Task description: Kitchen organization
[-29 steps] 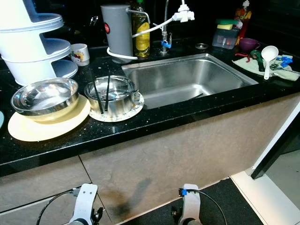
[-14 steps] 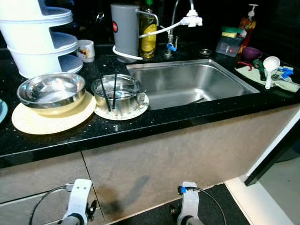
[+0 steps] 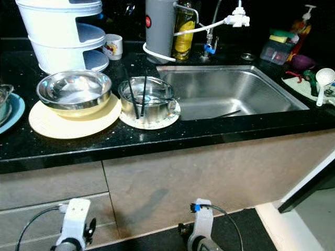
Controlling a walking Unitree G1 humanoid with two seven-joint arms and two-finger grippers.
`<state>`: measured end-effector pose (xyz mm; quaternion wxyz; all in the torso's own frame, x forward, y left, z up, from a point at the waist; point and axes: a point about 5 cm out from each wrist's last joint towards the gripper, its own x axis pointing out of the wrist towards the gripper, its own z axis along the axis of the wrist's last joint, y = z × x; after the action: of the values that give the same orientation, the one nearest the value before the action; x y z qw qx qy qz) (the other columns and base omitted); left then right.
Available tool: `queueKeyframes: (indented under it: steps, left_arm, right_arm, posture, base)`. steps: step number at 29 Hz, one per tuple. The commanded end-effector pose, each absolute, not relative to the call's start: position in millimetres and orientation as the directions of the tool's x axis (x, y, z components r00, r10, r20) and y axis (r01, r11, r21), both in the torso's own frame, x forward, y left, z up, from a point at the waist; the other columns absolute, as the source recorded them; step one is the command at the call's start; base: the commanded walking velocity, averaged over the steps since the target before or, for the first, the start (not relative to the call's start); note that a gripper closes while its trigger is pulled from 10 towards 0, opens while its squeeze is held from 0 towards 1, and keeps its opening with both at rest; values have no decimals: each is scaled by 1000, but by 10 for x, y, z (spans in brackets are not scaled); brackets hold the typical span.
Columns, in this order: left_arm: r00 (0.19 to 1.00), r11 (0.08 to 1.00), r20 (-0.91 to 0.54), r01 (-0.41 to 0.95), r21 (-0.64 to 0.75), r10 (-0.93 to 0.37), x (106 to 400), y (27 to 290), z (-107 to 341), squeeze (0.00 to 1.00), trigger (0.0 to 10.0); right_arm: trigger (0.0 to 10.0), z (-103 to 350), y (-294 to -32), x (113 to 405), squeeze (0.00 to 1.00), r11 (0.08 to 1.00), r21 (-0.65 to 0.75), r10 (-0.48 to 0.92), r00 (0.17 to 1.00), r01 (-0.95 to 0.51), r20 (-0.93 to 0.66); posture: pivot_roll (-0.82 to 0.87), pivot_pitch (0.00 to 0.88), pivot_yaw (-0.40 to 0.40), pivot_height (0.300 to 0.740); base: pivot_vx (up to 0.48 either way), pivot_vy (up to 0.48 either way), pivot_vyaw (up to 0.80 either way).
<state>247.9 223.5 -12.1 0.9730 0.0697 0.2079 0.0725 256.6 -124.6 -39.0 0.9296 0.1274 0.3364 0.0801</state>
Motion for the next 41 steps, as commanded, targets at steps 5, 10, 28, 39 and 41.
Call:
queueKeyframes:
  steps: [5,10,28,39,41]
  left_arm:
    - [885,986,-436,-121,118,160,2482,2240,-168,0,10000]
    - [873,988,-465,-114,101,148,2481,2162,-200,0,10000]
    - [901,1000,-434,-2,2,3,2514,1831,-181,0,10000]
    - [929,999,-369,-14,-34,0,2434,1775,-101,0,10000]
    - [927,999,-375,-10,-41,-6,2432,1752,-107,0,10000]
  right_arm:
    - [10000,-380,-1208,2571,0,975,204,192,776,-84,-600]
    - [10000,-366,-1261,2592,0,978,198,174,784,-67,-595]
    - [10000,-229,-1623,2714,0,996,66,-12,851,54,-525]
    - [10000,-167,-1682,2699,0,1000,-25,-4,875,-10,-484]
    - [10000,-196,-1661,2680,0,1000,-9,5,865,-10,-502]
  posture:
    - [65,167,-15,740]
    - [40,178,-21,740]
    - [-42,167,-58,740]
    - [-67,185,-55,740]
    - [-68,184,-41,740]
  base:
    - [0,0,0]
    - [0,0,0]
    - [0,0,0]
    - [0,0,0]
    - [0,0,0]
